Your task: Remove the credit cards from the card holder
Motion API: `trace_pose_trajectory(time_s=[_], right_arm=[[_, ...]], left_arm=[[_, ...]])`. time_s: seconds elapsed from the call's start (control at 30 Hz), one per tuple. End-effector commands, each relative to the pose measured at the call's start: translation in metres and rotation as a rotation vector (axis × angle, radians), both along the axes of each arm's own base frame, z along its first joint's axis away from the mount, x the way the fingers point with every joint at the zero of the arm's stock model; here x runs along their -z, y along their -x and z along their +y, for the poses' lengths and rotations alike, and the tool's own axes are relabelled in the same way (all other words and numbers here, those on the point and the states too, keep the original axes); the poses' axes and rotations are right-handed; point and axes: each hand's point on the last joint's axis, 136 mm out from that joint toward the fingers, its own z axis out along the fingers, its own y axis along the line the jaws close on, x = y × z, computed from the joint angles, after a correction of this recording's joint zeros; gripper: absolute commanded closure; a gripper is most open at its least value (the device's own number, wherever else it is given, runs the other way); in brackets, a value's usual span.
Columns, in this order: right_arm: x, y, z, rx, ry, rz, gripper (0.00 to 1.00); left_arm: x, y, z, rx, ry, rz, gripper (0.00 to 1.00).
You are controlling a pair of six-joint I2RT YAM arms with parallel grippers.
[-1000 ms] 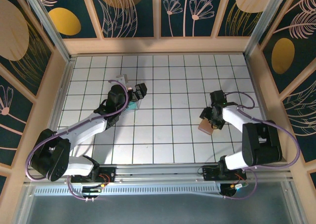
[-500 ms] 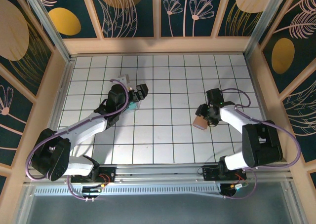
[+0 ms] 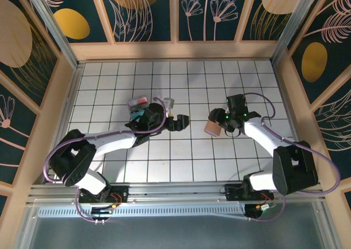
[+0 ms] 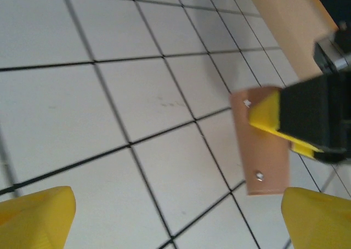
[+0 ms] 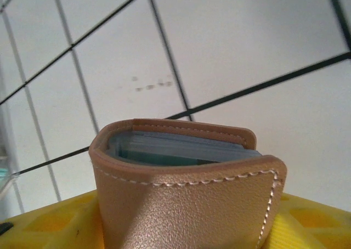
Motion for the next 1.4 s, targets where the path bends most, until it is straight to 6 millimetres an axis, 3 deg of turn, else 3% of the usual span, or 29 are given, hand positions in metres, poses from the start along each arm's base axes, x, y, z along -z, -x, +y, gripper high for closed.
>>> trace_pose_trajectory(time_s=[0.0, 0.17, 0.63, 1.17, 1.37], right_arm=[[-0.04, -0.017, 0.022, -0.033, -0.073, -0.115, 0.36], [-0.052, -0.021, 0.035, -0.063, -0.081, -0.149, 0.36], [-0.08, -0.023, 0.064, -0.137, -0.155, -0.201, 0.36], [-0.101, -0.014, 0.077, -0.185, -0.189, -0.245, 0.36], [-0.106, -0.014, 0.078, -0.191, -0.197, -0.263, 0.36]], left_arm=[[-0.023, 0.013, -0.038, 0.145, 0.074, -0.032, 0.04], [-0.027, 0.022, -0.057, 0.225, 0.105, -0.024, 0.04], [-0.016, 0.019, -0.056, 0.187, 0.146, 0.003, 0.15], [-0.017, 0.014, -0.06, 0.168, 0.182, 0.011, 0.5], [-0.023, 0.013, -0.059, 0.156, 0.187, 0.0, 0.79]])
